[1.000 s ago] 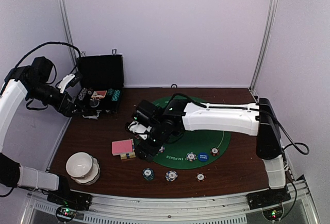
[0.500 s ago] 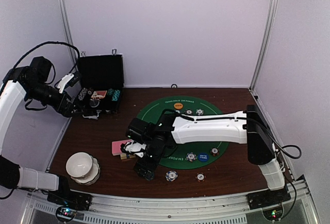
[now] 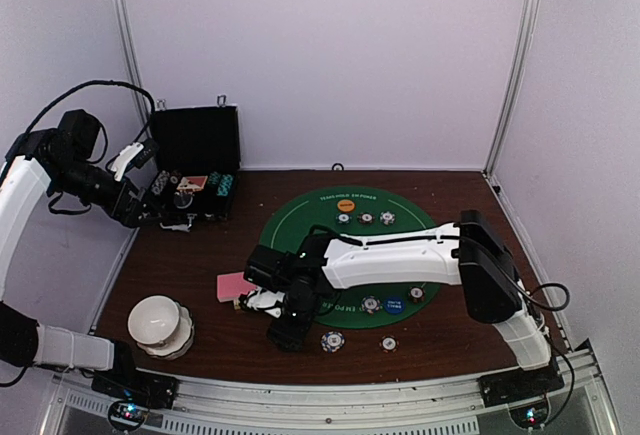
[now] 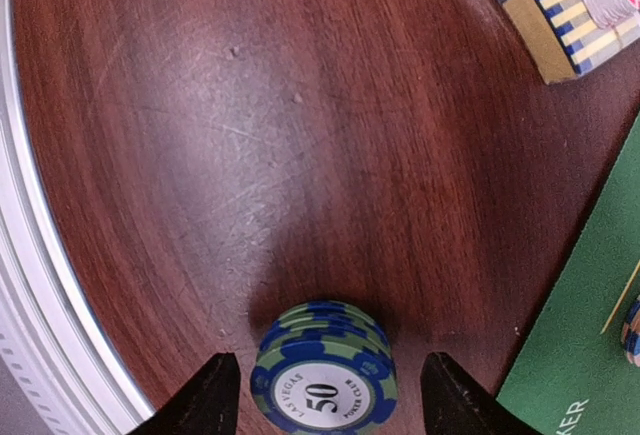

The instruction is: Distribute texas hold em gaming equipment

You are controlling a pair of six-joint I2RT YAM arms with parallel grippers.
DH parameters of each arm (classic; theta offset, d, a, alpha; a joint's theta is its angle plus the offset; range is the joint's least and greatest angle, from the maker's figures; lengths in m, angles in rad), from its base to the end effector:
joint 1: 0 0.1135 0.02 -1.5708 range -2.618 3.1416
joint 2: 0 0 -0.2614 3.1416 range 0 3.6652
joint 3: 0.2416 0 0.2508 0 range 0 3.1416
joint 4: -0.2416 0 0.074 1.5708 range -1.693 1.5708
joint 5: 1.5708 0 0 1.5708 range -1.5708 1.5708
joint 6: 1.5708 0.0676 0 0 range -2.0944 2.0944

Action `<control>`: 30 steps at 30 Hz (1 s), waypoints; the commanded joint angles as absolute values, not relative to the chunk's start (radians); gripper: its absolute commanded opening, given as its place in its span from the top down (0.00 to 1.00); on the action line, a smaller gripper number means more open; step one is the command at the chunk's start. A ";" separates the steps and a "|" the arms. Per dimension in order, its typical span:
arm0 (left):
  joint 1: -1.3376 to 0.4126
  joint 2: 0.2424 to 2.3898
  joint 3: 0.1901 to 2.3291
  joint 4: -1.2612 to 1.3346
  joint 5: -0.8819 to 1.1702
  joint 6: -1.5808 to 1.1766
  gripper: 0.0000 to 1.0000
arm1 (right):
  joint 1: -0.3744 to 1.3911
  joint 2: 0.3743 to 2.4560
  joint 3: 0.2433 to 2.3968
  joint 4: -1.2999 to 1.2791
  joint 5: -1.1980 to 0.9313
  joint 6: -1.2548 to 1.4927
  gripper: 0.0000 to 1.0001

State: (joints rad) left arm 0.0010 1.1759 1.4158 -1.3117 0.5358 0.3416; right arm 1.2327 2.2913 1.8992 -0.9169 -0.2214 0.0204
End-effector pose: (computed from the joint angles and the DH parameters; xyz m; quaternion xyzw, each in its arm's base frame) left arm 0.2050 -0.0343 0.3549 0.2228 0.9099 -0.2122 0.2784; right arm 0.1441 0.4546 0.1372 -0.5732 0.8016 0.1648 0.0409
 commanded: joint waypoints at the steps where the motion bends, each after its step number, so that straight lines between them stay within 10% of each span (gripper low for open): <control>1: 0.008 1.172 1.443 -1.318 0.552 0.341 0.02 | 1.237 2.295 1.902 -0.927 -0.225 0.013 0.40; 30: 0.008 1.165 1.436 -1.321 0.553 0.340 0.02 | 1.237 2.267 1.944 -0.958 -0.233 0.016 0.63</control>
